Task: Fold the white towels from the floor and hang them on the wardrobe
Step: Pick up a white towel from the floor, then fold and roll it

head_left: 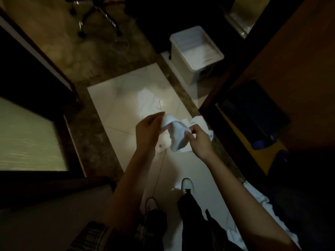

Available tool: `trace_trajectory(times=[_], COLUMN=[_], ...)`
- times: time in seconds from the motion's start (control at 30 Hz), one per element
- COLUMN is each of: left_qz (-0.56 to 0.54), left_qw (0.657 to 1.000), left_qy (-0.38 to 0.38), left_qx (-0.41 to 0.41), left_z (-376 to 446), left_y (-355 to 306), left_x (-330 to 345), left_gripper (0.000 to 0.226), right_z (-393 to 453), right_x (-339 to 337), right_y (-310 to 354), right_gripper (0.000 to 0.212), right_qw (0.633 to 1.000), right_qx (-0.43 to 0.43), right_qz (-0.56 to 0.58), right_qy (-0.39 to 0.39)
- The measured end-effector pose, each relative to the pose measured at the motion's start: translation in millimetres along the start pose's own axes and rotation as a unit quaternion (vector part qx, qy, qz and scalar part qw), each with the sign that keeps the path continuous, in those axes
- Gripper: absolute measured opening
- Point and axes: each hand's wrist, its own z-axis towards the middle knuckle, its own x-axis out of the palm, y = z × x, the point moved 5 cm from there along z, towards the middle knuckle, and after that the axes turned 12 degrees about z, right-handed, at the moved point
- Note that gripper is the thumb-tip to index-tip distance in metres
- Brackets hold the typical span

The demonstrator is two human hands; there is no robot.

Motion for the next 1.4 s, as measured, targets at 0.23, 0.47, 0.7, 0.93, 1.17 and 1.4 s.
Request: trace_trajectory(times=[0.23,0.47,0.7,0.93,1.17,1.4], left_qz=[0.05,-0.274,-0.354,-0.384,-0.31,-0.045], left_qw=[0.955,0.96,0.935,0.923,0.949,0.993], left_qy=[0.042,0.004,0.002,0.011,0.032,-0.026], left_qx=[0.289,0.049,0.018,-0.011,0.053,0.107], left_z=[-34.7,-108.9,-140.3,-153.0,-154.0,-158.1], left_y=[-101.0,-137.5,-138.6,-127.3,-117.7,-110.8], left_x=[-49.9,-63.5,-55.8,-36.4,-34.6,-31.3], left_gripper=[0.027,0.013,0.01,0.01,0.014,0.006], right_z=[-63.7,-122.4,-169.9,-189.7,-223.9,-238.5], right_x=[-49.3,-81.0,-100.9,-118.6,-151.5,-175.1], right_y=[111.5,144.7,118.5,71.9,73.2,92.5], right_gripper=[0.007,0.02,0.013,0.018,0.028,0.023], right_qw=[0.982,0.969,0.974,0.987,0.968,0.935], right_qx=[-0.143,-0.227,-0.19,-0.093,-0.109,-0.113], right_qz=[0.006,0.03,0.073,0.042,0.11,0.198], right_qy=[-0.119,-0.091,-0.098,-0.12,-0.197,-0.27])
